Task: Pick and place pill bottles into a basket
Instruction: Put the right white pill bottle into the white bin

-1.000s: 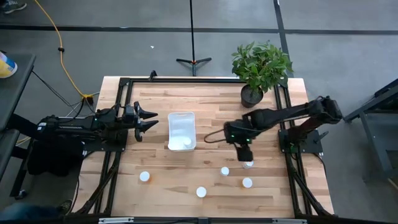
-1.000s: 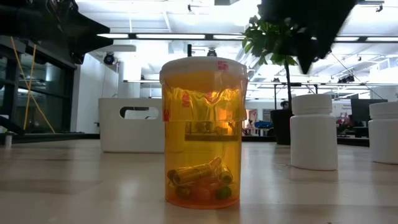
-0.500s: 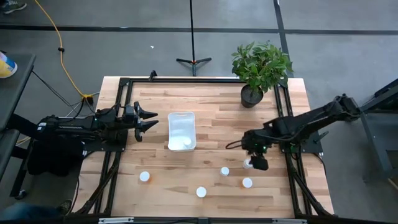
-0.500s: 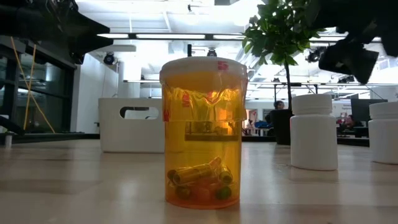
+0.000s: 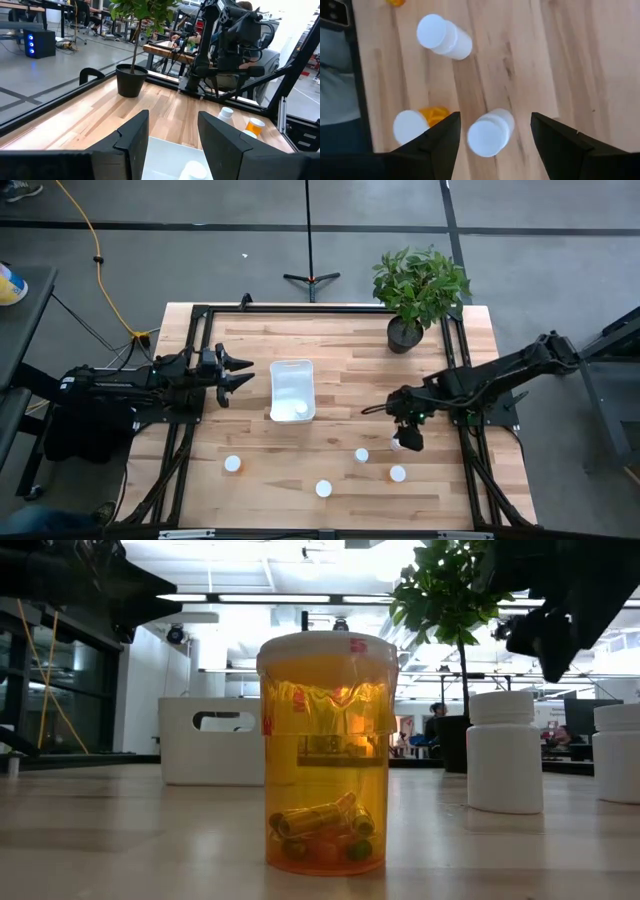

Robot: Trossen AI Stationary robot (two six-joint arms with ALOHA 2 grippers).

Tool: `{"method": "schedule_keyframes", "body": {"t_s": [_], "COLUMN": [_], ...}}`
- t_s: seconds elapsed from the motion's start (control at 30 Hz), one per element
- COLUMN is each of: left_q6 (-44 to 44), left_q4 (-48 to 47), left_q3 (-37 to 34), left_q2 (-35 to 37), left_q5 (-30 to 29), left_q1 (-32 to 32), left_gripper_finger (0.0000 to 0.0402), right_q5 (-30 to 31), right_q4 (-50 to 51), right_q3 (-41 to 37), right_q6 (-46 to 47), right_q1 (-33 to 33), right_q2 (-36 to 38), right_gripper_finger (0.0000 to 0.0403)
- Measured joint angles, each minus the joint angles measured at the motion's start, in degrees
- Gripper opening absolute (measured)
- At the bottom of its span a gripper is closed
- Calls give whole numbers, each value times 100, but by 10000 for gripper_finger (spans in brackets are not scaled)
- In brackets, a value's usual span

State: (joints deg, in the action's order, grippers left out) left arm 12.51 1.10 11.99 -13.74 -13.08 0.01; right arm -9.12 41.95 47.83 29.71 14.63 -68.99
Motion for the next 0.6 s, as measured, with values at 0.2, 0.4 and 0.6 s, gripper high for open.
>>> {"method": "schedule_keyframes", "body": {"t_s": [0.2, 0.4, 0.6], "left_q6": [0, 0, 0], "left_q4": [2, 2, 1], "left_q3": [0, 0, 0], "left_q2": [0, -2, -1], "left_q5": [-17, -19, -17], "left_q1": [-2, -2, 0], "left_gripper_finger": [205, 205, 205], "right_q5": [7, 531, 721], "right_q4": [1, -44, -128], "right_q3": [9, 11, 11], "right_q6": [-441, -709, -938], "right_q1": [294, 681, 1050], "right_q2": [-2, -31, -313], "right_gripper_finger": [266, 291, 289]}}
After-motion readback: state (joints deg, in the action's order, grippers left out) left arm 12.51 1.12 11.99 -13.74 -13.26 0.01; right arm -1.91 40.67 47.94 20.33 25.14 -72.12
